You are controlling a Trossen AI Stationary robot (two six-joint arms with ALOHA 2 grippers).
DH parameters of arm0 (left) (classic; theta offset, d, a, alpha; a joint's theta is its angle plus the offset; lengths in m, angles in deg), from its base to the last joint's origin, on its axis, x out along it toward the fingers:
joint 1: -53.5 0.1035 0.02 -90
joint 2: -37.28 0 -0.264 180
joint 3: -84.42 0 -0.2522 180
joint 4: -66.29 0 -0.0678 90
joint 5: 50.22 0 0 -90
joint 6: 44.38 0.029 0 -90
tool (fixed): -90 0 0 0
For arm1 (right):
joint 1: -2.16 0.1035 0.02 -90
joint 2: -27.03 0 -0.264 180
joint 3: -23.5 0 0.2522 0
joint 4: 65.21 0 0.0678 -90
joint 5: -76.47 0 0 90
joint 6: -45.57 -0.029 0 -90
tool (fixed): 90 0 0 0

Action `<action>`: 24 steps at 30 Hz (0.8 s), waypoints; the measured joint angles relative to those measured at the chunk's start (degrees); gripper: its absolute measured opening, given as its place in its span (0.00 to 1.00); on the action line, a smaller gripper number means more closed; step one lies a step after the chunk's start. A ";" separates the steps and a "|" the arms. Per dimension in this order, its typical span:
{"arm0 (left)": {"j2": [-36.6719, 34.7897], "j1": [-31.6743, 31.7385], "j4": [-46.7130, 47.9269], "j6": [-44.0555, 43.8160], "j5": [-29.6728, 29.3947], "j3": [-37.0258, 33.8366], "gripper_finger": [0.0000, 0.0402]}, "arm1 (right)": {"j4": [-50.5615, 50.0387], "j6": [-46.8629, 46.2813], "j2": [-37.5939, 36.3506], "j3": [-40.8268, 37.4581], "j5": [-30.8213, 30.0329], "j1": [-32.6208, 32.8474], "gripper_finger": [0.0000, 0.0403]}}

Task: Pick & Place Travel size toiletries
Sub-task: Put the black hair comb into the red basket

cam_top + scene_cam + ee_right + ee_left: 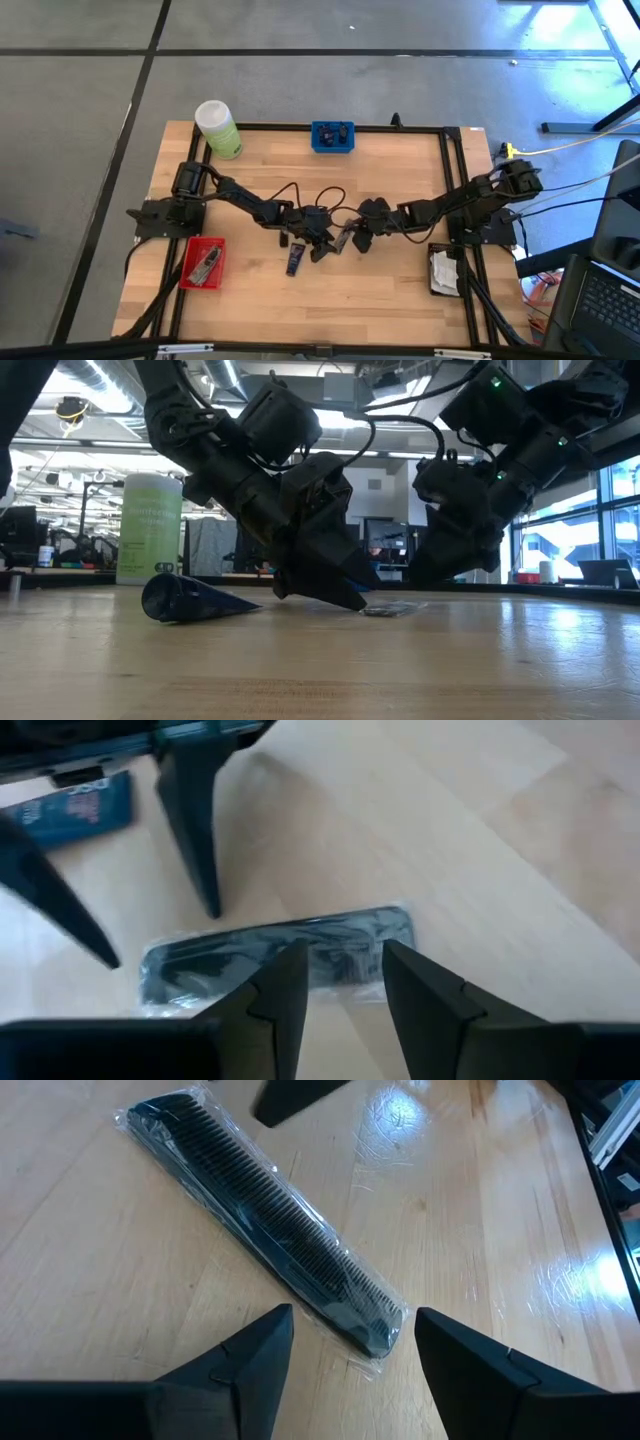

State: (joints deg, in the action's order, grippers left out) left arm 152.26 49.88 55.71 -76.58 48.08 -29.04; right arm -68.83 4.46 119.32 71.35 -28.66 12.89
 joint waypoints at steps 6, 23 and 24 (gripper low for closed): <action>0.00 0.01 0.01 0.01 0.29 0.00 0.53 | -0.06 -0.90 1.66 0.00 -0.31 -0.01 0.34; 0.00 0.02 0.01 0.01 0.74 0.00 0.52 | 1.27 -3.14 5.51 0.28 -1.14 -0.01 0.34; 0.00 0.00 0.01 -0.01 0.72 0.00 0.52 | 1.33 -3.21 5.51 0.26 -1.12 -0.01 0.34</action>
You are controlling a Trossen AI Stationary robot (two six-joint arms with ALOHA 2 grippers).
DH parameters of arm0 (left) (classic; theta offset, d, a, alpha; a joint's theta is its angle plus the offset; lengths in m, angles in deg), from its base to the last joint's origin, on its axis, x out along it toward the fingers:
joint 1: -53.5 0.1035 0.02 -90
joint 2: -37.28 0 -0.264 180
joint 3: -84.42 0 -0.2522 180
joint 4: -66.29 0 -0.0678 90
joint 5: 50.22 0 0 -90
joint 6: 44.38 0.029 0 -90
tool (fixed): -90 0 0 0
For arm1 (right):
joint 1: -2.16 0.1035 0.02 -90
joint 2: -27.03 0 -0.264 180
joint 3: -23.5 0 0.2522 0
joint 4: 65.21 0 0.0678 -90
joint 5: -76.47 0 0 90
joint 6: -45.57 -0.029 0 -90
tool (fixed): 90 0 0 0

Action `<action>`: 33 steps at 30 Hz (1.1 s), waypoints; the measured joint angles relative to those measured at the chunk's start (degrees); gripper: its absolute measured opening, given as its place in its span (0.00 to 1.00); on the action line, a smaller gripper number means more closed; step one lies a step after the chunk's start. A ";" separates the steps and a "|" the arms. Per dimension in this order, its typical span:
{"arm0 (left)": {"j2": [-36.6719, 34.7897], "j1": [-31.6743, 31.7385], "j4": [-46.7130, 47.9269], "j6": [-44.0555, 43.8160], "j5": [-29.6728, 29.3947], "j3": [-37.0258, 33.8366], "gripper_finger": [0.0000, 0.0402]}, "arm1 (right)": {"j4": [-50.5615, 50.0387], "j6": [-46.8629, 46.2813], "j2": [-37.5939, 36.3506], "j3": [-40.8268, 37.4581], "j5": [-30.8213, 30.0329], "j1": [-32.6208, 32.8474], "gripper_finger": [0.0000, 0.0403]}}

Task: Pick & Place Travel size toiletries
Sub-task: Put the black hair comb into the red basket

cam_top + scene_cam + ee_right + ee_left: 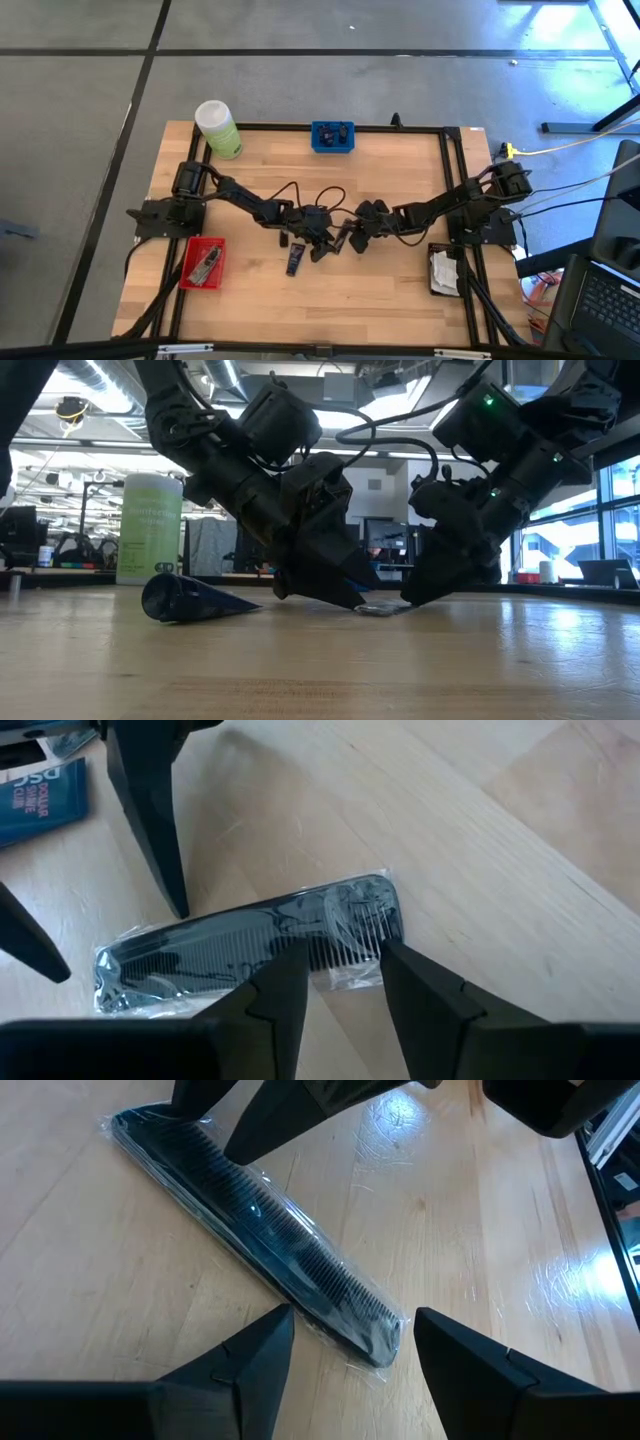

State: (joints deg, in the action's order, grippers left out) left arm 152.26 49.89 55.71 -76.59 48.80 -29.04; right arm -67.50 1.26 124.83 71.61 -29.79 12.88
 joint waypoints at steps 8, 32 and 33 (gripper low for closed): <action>0.04 0.13 -0.22 -1.28 2.28 0.00 0.53 | 0.59 0.00 0.13 -0.11 0.24 0.00 0.34; -0.09 -2.25 3.98 -7.39 3.89 0.15 0.52 | 1.05 0.00 0.23 -0.20 0.66 -0.02 0.34; -0.09 -2.25 3.97 -7.48 3.72 0.15 0.52 | 1.21 0.00 0.24 -0.22 0.71 -0.02 0.34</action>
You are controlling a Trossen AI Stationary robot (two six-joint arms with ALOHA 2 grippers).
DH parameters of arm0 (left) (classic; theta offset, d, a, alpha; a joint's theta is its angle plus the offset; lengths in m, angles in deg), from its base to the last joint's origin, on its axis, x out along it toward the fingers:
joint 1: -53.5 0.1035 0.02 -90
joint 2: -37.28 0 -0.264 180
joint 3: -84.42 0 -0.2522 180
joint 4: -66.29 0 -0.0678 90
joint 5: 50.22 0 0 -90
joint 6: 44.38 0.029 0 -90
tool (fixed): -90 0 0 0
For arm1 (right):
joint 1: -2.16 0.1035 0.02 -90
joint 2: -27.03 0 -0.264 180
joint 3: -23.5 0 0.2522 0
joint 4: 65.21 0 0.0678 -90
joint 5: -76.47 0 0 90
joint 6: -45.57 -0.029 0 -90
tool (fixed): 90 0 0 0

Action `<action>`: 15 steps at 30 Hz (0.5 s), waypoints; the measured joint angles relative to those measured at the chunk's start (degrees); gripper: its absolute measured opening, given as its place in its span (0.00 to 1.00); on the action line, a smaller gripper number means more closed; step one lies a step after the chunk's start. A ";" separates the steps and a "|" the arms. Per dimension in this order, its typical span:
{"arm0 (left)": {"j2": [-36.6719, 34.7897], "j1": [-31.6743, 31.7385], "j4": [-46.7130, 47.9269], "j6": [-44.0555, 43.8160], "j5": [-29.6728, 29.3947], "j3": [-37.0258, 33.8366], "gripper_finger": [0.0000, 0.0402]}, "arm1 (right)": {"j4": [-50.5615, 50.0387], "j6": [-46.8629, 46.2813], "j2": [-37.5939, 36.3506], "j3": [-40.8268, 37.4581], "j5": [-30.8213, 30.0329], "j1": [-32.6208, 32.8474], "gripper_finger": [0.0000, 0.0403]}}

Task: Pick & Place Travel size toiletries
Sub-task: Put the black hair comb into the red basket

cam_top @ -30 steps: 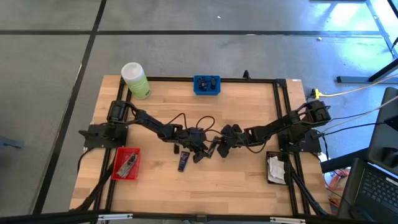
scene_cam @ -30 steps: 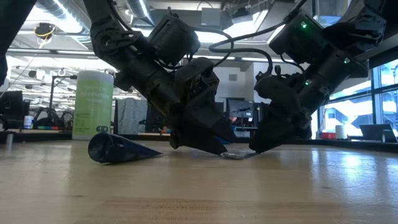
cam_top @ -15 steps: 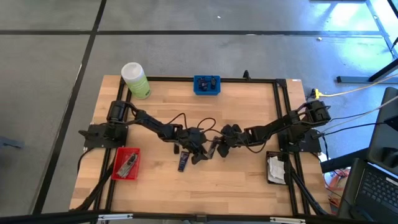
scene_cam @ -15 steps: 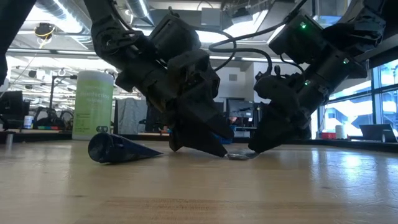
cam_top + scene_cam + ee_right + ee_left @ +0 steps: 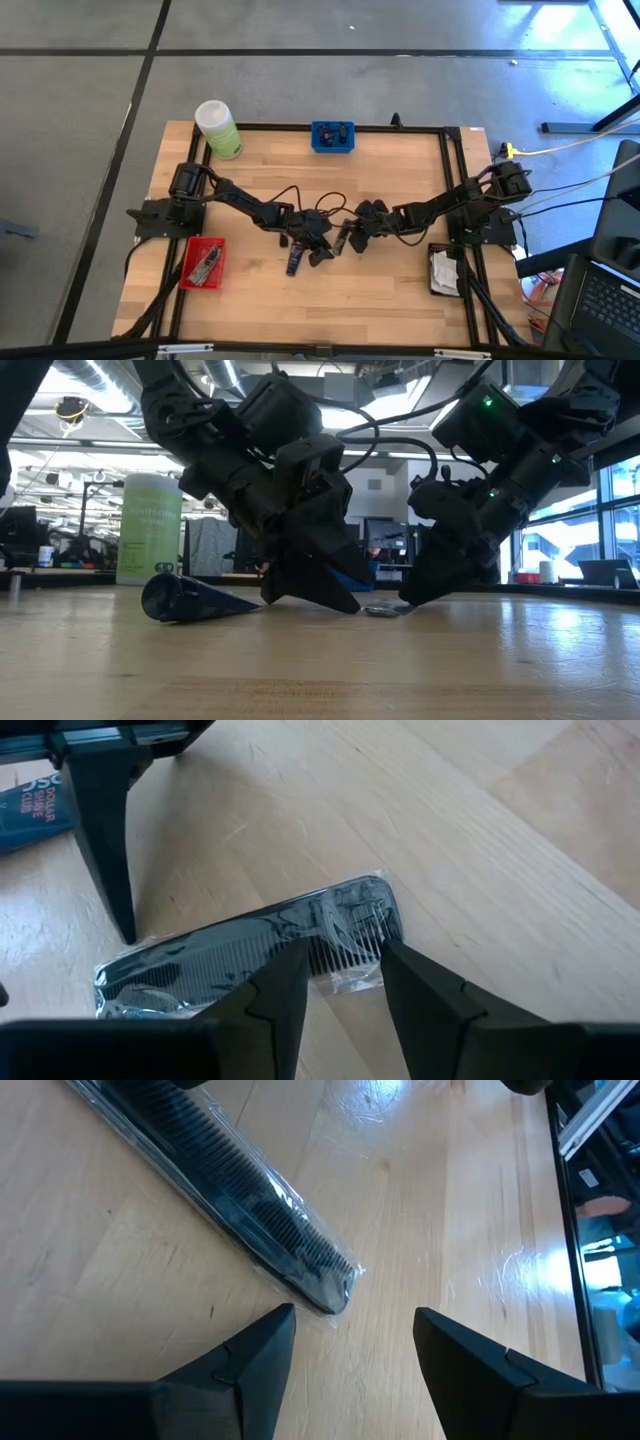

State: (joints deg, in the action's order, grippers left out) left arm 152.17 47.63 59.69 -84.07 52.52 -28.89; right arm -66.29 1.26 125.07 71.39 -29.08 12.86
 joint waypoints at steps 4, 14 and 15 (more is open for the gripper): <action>0.02 0.00 -1.11 -0.08 0.06 -0.21 0.52 | 0.72 0.00 0.04 -0.04 0.20 0.00 0.34; 0.07 0.28 -2.33 0.69 0.91 -0.24 0.52 | 2.55 0.00 0.13 -0.11 0.34 0.00 0.34; 0.07 0.28 -2.80 0.95 0.93 -0.24 0.52 | 2.57 0.00 0.13 -0.11 0.34 0.00 0.34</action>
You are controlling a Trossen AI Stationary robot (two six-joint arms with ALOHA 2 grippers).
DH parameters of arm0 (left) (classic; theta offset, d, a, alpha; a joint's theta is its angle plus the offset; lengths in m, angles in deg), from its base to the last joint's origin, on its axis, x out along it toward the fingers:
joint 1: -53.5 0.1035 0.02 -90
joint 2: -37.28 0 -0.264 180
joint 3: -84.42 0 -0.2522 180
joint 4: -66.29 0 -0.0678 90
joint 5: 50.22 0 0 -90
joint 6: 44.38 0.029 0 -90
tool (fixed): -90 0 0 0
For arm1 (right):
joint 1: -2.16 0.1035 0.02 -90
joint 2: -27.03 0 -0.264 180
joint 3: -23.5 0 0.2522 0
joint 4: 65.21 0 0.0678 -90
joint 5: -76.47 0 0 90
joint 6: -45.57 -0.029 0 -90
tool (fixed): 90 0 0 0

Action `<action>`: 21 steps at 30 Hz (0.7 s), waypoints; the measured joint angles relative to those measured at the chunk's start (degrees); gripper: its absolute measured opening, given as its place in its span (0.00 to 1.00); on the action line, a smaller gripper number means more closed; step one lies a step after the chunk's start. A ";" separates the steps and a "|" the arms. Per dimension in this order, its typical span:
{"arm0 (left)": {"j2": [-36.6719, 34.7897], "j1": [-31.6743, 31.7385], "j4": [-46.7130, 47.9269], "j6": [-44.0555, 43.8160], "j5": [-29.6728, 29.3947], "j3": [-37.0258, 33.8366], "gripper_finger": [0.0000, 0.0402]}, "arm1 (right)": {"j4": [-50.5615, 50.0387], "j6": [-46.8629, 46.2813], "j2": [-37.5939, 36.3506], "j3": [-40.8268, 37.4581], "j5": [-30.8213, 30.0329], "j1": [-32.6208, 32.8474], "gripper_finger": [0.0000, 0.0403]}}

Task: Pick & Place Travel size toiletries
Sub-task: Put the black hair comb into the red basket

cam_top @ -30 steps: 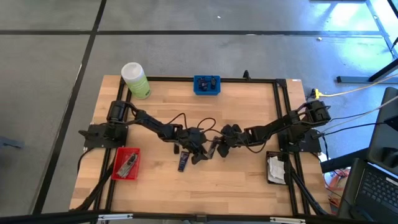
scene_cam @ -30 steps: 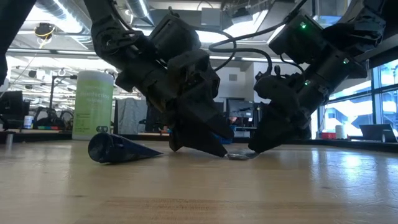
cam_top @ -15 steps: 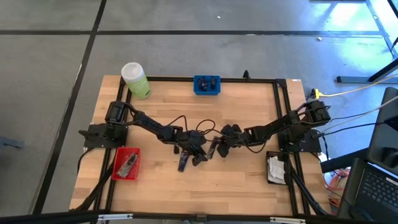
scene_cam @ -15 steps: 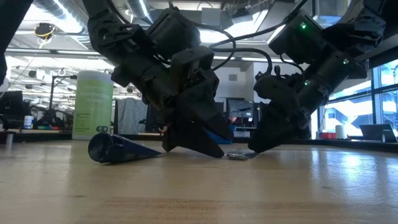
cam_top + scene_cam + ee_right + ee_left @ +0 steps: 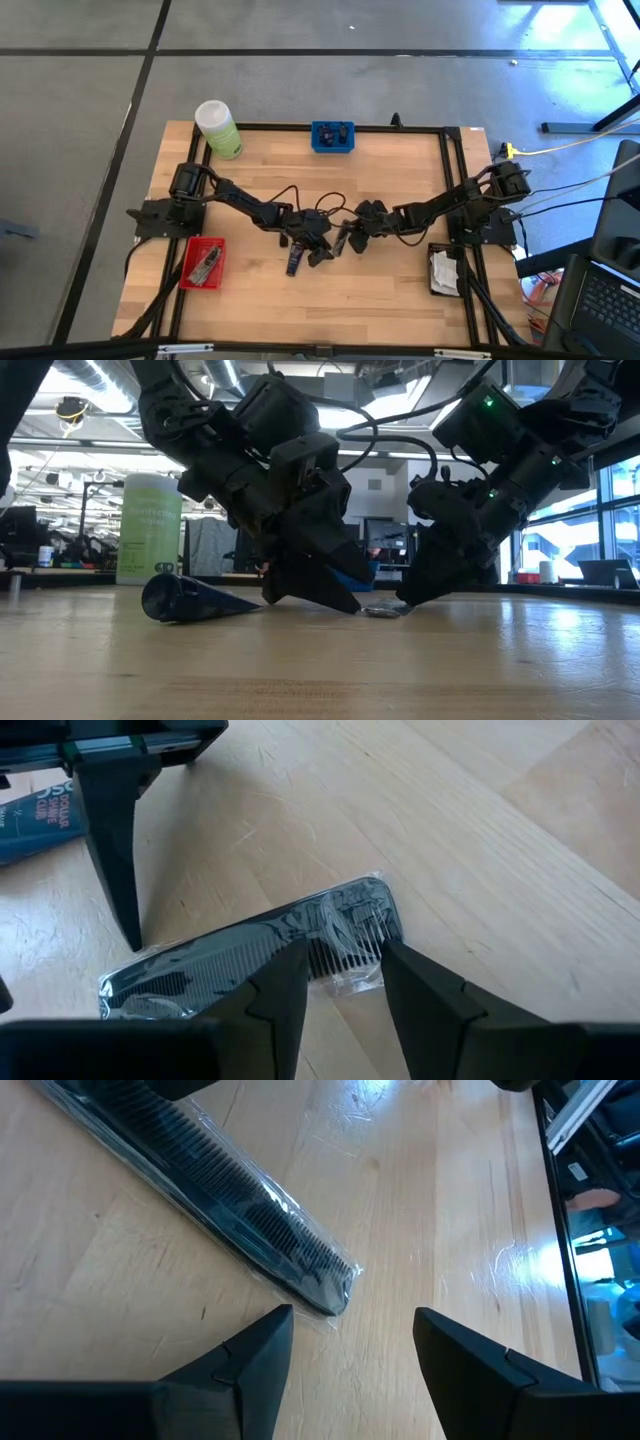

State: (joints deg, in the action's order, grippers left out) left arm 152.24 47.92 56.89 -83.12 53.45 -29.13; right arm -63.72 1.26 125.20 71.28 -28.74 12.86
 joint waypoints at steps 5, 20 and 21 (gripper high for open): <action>0.00 0.17 -0.21 0.13 1.19 0.04 0.52 | 0.04 0.00 0.00 0.02 -0.02 0.00 0.34; -0.26 0.18 4.63 -4.61 1.02 0.33 0.45 | 0.85 -0.24 -0.02 0.02 0.91 0.00 0.34; -0.26 0.30 4.65 -4.57 1.03 0.32 0.43 | 1.33 -0.24 0.00 0.00 1.20 0.00 0.34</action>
State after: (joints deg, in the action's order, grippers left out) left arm 151.98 48.22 61.53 -87.69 54.48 -28.81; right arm -62.39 1.02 125.20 71.28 -27.53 12.86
